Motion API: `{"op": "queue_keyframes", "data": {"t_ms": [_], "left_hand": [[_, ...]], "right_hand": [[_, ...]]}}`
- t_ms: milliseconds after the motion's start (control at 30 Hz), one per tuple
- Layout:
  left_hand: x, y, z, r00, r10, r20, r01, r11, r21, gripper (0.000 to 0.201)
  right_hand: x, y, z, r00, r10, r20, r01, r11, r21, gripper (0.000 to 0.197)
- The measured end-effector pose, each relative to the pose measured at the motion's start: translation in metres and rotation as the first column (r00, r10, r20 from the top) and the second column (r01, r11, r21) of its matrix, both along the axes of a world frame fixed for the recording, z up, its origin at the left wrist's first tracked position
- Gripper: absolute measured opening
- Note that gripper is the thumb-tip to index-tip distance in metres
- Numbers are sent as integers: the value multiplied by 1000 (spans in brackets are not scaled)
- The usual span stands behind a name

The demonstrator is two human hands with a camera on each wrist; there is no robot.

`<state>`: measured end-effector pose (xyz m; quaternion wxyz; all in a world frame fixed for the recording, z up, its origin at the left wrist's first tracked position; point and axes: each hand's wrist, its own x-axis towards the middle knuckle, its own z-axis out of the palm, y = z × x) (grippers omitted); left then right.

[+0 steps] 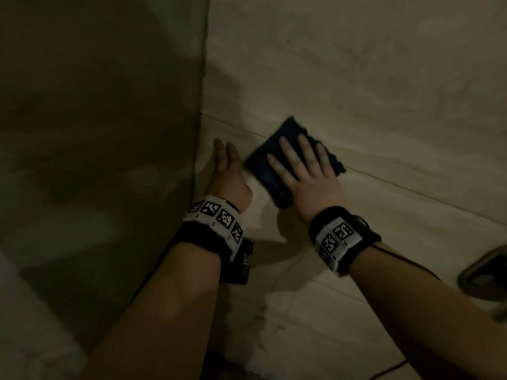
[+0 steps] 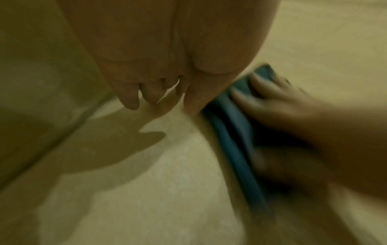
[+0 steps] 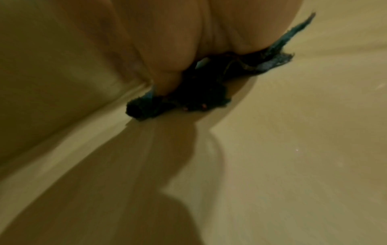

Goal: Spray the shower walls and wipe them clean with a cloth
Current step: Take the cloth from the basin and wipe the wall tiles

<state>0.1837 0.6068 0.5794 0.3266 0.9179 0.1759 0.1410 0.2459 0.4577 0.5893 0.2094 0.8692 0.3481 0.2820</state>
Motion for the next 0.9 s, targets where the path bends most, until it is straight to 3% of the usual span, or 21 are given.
{"op": "queue_keyframes", "data": {"t_ms": [167, 267, 400, 467, 600, 800, 900], "left_hand": [[2, 2, -7, 999, -23, 23, 22, 999, 23, 75], [3, 4, -9, 1000, -17, 10, 16, 998, 53, 76], [2, -3, -7, 1000, 2, -16, -2, 999, 52, 77], [0, -8, -4, 999, 21, -29, -20, 998, 54, 77], [-5, -16, -2, 998, 48, -43, -43, 995, 93, 77], [-8, -19, 3, 998, 32, -46, -31, 999, 23, 74], [-8, -18, 3, 998, 14, -55, -12, 999, 38, 74]], "right_hand": [[4, -18, -6, 991, 96, 93, -94, 995, -24, 89], [6, -13, 24, 981, 105, 164, -115, 992, 56, 85], [2, -2, 79, 994, -1, 109, -17, 986, 167, 80], [0, 3, 87, 992, -23, 121, 1, 983, 184, 79], [-4, 3, 63, 998, 1, 59, -13, 979, 203, 80], [-6, -18, -17, 995, -28, -97, 28, 1000, -3, 78], [-3, -24, -23, 997, -21, -71, 19, 1000, -21, 80]]}}
